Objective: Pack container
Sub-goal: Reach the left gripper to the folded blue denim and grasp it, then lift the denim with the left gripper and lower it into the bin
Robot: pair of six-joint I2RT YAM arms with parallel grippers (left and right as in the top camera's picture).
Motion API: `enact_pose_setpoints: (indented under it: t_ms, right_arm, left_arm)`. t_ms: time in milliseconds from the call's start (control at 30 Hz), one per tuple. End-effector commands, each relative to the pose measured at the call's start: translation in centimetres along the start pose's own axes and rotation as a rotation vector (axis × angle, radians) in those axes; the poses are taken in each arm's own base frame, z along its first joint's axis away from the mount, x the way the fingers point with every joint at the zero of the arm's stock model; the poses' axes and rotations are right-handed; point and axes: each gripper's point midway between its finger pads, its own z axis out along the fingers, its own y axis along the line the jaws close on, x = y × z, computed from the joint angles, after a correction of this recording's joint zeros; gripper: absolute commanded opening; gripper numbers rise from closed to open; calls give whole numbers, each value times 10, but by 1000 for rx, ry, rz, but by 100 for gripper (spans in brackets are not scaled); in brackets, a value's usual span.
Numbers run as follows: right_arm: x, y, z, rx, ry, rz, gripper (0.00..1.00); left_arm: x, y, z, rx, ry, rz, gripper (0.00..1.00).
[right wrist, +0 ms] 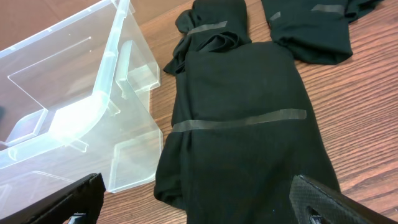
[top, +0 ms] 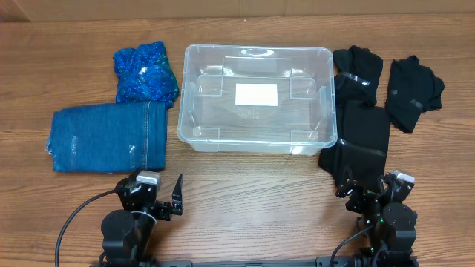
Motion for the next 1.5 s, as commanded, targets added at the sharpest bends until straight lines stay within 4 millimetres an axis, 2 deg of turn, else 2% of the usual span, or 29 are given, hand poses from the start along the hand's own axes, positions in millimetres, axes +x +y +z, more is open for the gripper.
enact_pose_setpoints:
  t_ms: [0, 67, 100, 233, 300, 333, 400, 433, 467, 500, 533, 633, 667, 800, 867, 933, 1000, 1067, 1133, 1267, 1367, 1467]
  right_arm:
    - [5, -3, 3, 9, 8, 2, 100]
    - [5, -3, 3, 9, 8, 2, 100]
    - [5, -3, 3, 9, 8, 2, 100]
    - [5, -3, 3, 9, 8, 2, 100]
    - [5, -3, 3, 9, 8, 2, 100]
    - [5, -3, 3, 9, 8, 2, 100]
    - [5, -3, 3, 9, 8, 2, 100]
    - [5, -3, 3, 9, 8, 2, 100]
    - [5, -3, 3, 9, 8, 2, 100]
    - [5, -3, 3, 9, 8, 2, 100]
    - [5, -3, 3, 9, 8, 2, 100]
    - [5, -3, 3, 9, 8, 2, 100]
    - [5, -3, 3, 9, 8, 2, 100]
    - [5, -3, 3, 9, 8, 2, 100]
    - [5, -3, 3, 9, 8, 2, 100]
    - [5, -3, 3, 9, 8, 2, 100]
    - [5, -3, 3, 9, 8, 2, 100]
    - [5, -3, 3, 9, 8, 2, 100]
    - [5, -3, 3, 9, 8, 2, 100]
    - [5, -3, 3, 9, 8, 2, 100]
    - [5, -3, 3, 9, 8, 2, 100]
    - [5, -3, 3, 9, 8, 2, 100]
  left_arm:
    - [-2, -12, -1, 71, -16, -20, 100]
    - [-7, -33, -4, 193, -31, -62, 100]
    - [-16, -30, -5, 176, -53, -109, 100]
    - [-71, 10, -24, -58, -76, -323, 100]
    - [-111, 16, -13, -86, 28, -294, 100]
    - [-145, 6, -3, -17, 69, -259, 100]
    - [-182, 6, 3, 2, 86, -160, 100]
    - [-196, 16, 4, -50, 96, -115, 100]
    - [-203, 36, 3, -167, 111, -164, 100]
    - [-203, 70, -4, -353, 148, -265, 100]
    - [-197, 98, -10, -486, 207, -336, 100]
    - [-168, 145, -14, -625, 365, -486, 100]
    - [-146, 167, -12, -645, 437, -562, 100]
    - [-102, 221, 2, -600, 517, -737, 100]
    - [-76, 242, 7, -579, 567, -799, 100]
    - [-48, 258, 13, -587, 636, -824, 100]
    - [-35, 272, 22, -577, 652, -790, 100]
    - [-21, 285, 38, -525, 680, -681, 100]
    - [-10, 292, 48, -495, 705, -610, 100]
    - [-6, 312, 54, -535, 681, -565, 100]
    - [4, 322, 63, -531, 680, -543, 100]
    - [36, 317, 82, -449, 728, -568, 100]
